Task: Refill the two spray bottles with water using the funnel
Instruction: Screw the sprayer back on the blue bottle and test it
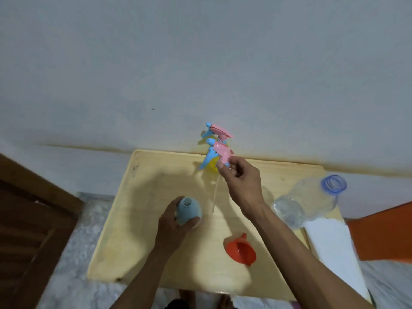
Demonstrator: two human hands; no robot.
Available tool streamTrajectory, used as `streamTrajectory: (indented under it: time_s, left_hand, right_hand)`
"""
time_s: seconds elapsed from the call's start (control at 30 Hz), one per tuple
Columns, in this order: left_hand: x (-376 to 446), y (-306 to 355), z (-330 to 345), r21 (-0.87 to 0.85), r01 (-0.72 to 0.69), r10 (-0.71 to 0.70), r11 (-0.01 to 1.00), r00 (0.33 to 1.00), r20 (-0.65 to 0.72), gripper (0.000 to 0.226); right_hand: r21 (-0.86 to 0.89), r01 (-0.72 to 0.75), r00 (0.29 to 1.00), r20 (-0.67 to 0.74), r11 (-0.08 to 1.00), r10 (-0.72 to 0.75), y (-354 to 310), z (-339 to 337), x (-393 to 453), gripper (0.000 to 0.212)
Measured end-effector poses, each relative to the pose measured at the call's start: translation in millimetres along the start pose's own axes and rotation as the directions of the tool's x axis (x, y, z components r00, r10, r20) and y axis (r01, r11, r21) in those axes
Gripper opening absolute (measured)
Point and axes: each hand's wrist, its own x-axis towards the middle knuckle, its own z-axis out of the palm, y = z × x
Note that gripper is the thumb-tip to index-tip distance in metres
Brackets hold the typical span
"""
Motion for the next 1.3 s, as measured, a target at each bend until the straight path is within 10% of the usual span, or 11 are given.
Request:
streamTrajectory:
  time_s: [0.5, 1.3]
  left_hand:
    - [-58.0, 117.2, 9.7, -0.077, -0.258, 0.241, 0.963, 0.953, -0.184, 0.079]
    - [-68.2, 188.2, -59.3, -0.248, -0.428, 0.392, 0.869, 0.902, -0.183, 0.057]
  right_hand:
    - [0.398, 0.339, 0.918, 0.057, 0.852, -0.392, -147.3, -39.5, -57.6, 0.010]
    - [0.372, 0.563, 0.814, -0.094, 0.738, -0.573, -207.8, -30.4, -98.7, 0.007]
